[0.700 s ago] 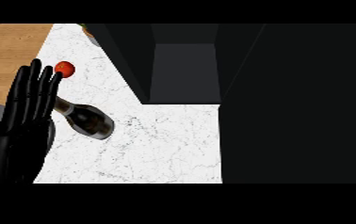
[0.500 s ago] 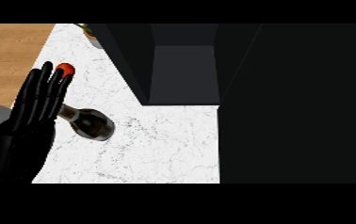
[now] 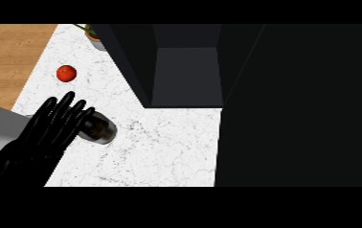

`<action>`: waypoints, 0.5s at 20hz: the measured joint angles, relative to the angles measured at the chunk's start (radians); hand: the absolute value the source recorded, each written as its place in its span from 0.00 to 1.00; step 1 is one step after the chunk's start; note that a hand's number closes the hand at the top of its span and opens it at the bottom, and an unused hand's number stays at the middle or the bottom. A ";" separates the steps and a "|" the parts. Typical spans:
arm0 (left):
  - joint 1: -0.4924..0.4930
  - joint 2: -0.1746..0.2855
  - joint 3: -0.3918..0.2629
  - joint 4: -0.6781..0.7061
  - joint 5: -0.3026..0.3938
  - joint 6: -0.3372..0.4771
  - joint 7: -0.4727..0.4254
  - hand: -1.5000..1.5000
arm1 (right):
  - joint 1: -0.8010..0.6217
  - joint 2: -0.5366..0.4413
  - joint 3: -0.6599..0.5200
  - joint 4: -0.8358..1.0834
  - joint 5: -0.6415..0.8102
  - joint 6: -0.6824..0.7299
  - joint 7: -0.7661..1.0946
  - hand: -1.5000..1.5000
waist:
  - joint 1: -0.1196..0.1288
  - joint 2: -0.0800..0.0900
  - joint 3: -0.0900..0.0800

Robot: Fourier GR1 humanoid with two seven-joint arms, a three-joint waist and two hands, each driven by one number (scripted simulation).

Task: Pick up the wine, place it into the cabinet and close the cabinet

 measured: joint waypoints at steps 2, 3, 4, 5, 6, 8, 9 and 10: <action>0.027 0.029 0.023 -0.049 0.080 -0.007 0.050 0.00 | 0.004 -0.003 0.005 -0.046 -0.019 -0.004 0.053 0.00 | 0.004 0.000 0.000; 0.033 0.033 0.024 -0.081 0.102 0.007 0.077 0.00 | 0.007 -0.005 0.010 -0.066 -0.023 -0.002 0.074 0.00 | 0.004 0.000 0.000; 0.041 0.034 0.023 -0.108 0.119 0.021 0.100 0.00 | 0.023 -0.006 0.016 -0.093 -0.028 0.000 0.091 0.00 | 0.004 0.000 0.000; 0.043 0.045 0.038 -0.132 0.157 0.030 0.127 0.00 | 0.023 -0.008 0.011 -0.103 -0.035 0.002 0.102 0.00 | 0.005 0.000 0.001; 0.048 0.053 0.052 -0.154 0.186 0.035 0.146 0.00 | 0.022 -0.016 -0.003 -0.119 -0.055 0.008 0.121 0.00 | 0.005 0.000 0.001; 0.048 0.069 0.077 -0.200 0.236 0.060 0.190 0.00 | 0.005 -0.014 0.006 -0.134 -0.054 -0.006 0.166 0.00 | 0.006 0.000 0.001; 0.045 0.062 0.069 -0.218 0.238 0.085 0.206 0.00 | -0.011 -0.011 0.011 -0.136 -0.053 -0.015 0.183 0.00 | 0.006 0.000 0.001; 0.052 0.062 0.076 -0.222 0.242 0.091 0.216 0.00 | -0.016 -0.002 0.030 -0.140 -0.043 -0.025 0.196 0.00 | 0.007 0.000 0.001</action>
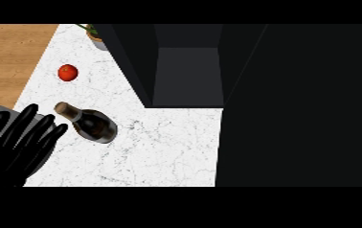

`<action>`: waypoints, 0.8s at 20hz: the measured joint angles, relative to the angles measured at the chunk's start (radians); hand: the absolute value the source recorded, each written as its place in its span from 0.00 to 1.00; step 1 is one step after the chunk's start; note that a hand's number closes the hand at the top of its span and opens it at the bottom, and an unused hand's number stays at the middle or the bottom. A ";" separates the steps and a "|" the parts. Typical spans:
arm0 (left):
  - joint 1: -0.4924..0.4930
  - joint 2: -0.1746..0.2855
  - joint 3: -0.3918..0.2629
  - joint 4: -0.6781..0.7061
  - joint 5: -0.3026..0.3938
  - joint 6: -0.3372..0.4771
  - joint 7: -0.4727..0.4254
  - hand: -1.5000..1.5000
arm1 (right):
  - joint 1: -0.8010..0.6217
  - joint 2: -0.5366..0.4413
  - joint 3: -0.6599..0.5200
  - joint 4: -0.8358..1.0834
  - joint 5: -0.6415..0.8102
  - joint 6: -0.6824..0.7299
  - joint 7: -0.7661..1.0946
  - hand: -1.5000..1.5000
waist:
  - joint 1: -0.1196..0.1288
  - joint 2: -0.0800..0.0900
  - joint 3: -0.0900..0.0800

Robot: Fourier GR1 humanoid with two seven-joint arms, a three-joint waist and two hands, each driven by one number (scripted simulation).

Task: Pick up the wine, place it into the cabinet and close the cabinet

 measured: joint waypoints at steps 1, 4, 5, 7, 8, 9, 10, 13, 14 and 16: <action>-0.003 -0.003 0.002 -0.001 0.001 0.006 0.008 0.00 | -0.021 0.001 0.007 0.000 0.006 -0.008 0.020 0.00 | 0.000 0.000 0.000; -0.029 0.004 0.030 0.000 0.009 0.040 0.043 0.00 | -0.055 0.001 0.010 -0.011 0.012 -0.027 0.074 0.00 | -0.001 0.000 0.000; -0.016 -0.002 0.030 -0.003 0.011 0.039 0.046 0.00 | -0.073 -0.001 0.004 -0.011 0.013 -0.031 0.090 0.00 | 0.000 0.000 0.000; -0.037 0.008 0.055 -0.007 0.027 0.069 0.075 0.00 | -0.096 0.004 0.013 -0.011 0.019 -0.043 0.110 0.00 | 0.001 0.000 0.000; -0.043 0.009 0.070 -0.005 0.033 0.070 0.080 0.00 | -0.106 0.002 0.007 -0.013 0.020 -0.046 0.122 0.00 | 0.000 0.000 0.000; -0.032 0.012 0.093 -0.002 0.046 0.058 0.079 0.00 | -0.096 -0.003 -0.007 -0.016 0.020 -0.042 0.121 0.00 | 0.000 0.000 0.000; -0.038 0.020 0.112 -0.003 0.059 0.066 0.092 0.00 | -0.102 -0.001 -0.003 -0.018 0.021 -0.045 0.131 0.00 | 0.000 0.000 0.000; -0.056 0.042 0.181 -0.004 0.118 0.081 0.120 0.00 | -0.135 -0.003 -0.024 -0.019 0.023 -0.057 0.159 0.00 | 0.000 0.000 0.000; -0.051 0.033 0.188 -0.002 0.118 0.073 0.116 0.00 | -0.139 0.000 -0.025 -0.019 0.025 -0.059 0.164 0.00 | 0.000 0.000 0.000; -0.067 0.039 0.210 0.003 0.131 0.083 0.127 0.00 | -0.155 -0.003 -0.031 -0.021 0.026 -0.060 0.184 0.00 | -0.001 0.000 0.000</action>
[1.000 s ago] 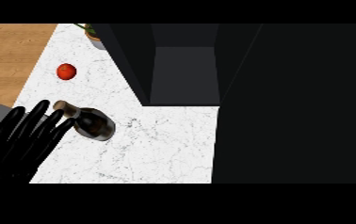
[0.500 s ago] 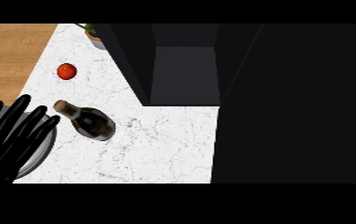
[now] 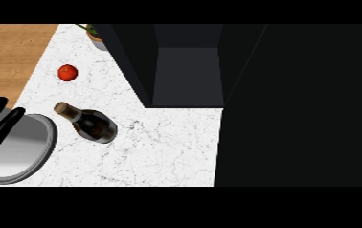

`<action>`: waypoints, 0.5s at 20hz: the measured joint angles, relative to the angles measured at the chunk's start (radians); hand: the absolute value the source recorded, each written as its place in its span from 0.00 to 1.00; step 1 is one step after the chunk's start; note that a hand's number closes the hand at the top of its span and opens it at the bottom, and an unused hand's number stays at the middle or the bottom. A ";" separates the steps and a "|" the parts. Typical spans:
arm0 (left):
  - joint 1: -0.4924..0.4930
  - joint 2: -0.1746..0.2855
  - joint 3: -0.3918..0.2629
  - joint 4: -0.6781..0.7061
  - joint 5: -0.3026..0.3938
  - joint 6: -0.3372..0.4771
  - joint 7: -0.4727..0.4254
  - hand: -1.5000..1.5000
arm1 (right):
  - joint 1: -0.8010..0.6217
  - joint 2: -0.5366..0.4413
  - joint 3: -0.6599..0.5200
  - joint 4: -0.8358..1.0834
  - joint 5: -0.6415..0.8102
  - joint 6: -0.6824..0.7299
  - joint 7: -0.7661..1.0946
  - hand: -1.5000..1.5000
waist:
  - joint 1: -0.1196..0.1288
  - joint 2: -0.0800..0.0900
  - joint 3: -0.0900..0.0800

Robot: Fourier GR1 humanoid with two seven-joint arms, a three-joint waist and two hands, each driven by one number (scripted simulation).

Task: Pick up the wine, place it into the cabinet and close the cabinet

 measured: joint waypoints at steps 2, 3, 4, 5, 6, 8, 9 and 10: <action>-0.013 0.021 0.042 0.000 0.031 0.005 0.018 0.00 | 0.014 0.000 -0.004 -0.010 0.000 0.006 -0.002 0.00 | -0.001 0.000 0.000; -0.022 0.034 0.062 -0.005 0.048 0.014 0.031 0.00 | 0.011 0.002 0.002 -0.016 0.002 0.001 0.007 0.00 | -0.002 0.000 0.000; -0.007 0.024 0.067 -0.007 0.045 0.003 0.029 0.00 | 0.013 0.005 0.005 -0.017 0.004 0.003 0.003 0.00 | -0.001 0.000 0.000; -0.005 0.021 0.072 -0.010 0.044 0.005 0.032 0.00 | 0.012 0.004 0.005 -0.022 0.004 0.002 0.010 0.00 | -0.001 0.000 0.000; -0.010 0.031 0.096 0.016 0.057 -0.011 0.032 0.00 | 0.011 0.000 -0.003 -0.026 0.003 0.004 0.014 0.00 | -0.002 0.000 0.000; -0.015 0.042 0.126 0.030 0.061 -0.021 0.038 0.00 | 0.033 0.006 0.010 -0.030 0.009 0.006 0.005 0.00 | -0.003 0.000 0.000; -0.021 0.043 0.137 0.046 0.063 -0.027 0.037 0.00 | 0.021 -0.002 -0.007 -0.032 0.007 0.009 0.016 0.00 | -0.003 0.000 0.000; -0.033 0.050 0.148 0.071 0.068 -0.034 0.038 0.00 | 0.025 0.001 -0.006 -0.032 0.009 0.012 0.012 0.00 | -0.004 0.000 0.000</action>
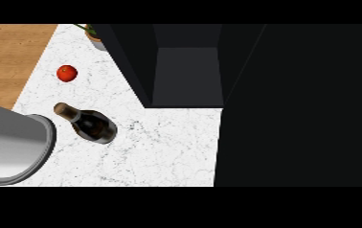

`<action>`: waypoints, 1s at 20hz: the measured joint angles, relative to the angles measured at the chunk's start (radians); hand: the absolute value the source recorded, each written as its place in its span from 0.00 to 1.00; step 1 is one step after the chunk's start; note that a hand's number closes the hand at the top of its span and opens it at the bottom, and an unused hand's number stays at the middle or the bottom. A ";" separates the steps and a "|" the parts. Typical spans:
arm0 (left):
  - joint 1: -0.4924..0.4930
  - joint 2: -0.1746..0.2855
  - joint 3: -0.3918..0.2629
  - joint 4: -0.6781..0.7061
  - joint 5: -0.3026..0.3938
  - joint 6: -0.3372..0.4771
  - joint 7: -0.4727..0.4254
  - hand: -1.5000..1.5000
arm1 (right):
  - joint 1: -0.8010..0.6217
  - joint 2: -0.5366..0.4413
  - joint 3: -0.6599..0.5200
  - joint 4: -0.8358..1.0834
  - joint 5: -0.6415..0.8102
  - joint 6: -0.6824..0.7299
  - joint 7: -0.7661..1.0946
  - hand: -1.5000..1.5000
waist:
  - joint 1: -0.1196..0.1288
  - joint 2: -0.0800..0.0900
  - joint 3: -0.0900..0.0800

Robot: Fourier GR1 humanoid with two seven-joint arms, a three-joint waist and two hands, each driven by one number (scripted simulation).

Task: Pick up the wine, place it into the cabinet and close the cabinet

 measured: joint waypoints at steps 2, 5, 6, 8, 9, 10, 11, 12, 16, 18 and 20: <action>-0.004 0.001 0.017 0.042 -0.008 -0.024 -0.004 0.00 | -0.007 0.002 -0.015 0.002 0.002 0.003 -0.003 0.00 | 0.000 0.000 0.000; -0.039 0.026 0.046 0.095 -0.001 -0.026 0.007 0.00 | -0.012 0.007 -0.011 -0.002 0.005 0.000 0.010 0.00 | -0.001 0.001 0.000; -0.036 0.027 0.054 0.119 0.002 -0.050 0.003 0.00 | -0.020 -0.001 -0.026 -0.005 0.002 0.003 0.019 0.00 | -0.001 0.001 0.000; -0.073 0.033 0.044 0.164 -0.026 -0.051 0.000 0.00 | -0.016 0.012 -0.014 -0.002 0.008 0.005 0.007 0.00 | -0.003 0.001 0.000; -0.079 0.030 0.035 0.182 -0.039 -0.059 -0.001 0.00 | -0.023 0.010 -0.019 -0.003 0.008 0.004 0.016 0.00 | -0.003 0.001 0.000; -0.072 0.022 0.032 0.207 -0.051 -0.085 -0.010 0.00 | -0.025 0.016 -0.010 -0.003 0.011 0.000 0.017 0.00 | -0.003 0.001 0.000; -0.073 0.014 0.024 0.219 -0.063 -0.091 -0.014 0.00 | -0.030 0.011 -0.014 -0.007 0.009 0.000 0.030 0.00 | -0.004 0.001 0.000; -0.070 0.006 0.016 0.233 -0.073 -0.102 -0.017 0.00 | -0.030 0.009 -0.019 -0.011 0.008 0.001 0.037 0.00 | -0.004 0.001 0.000; -0.078 0.019 0.030 0.347 -0.071 -0.182 -0.025 0.00 | -0.034 0.016 -0.011 -0.013 0.013 0.001 0.042 0.00 | -0.005 0.001 0.000; -0.105 0.024 0.020 0.404 -0.090 -0.203 -0.030 0.00 | -0.019 0.017 -0.020 -0.013 0.013 0.016 0.027 0.00 | -0.007 0.001 0.000; -0.105 0.008 0.003 0.439 -0.124 -0.235 -0.048 0.00 | -0.026 0.023 -0.013 -0.013 0.016 0.013 0.030 0.00 | -0.006 0.001 0.000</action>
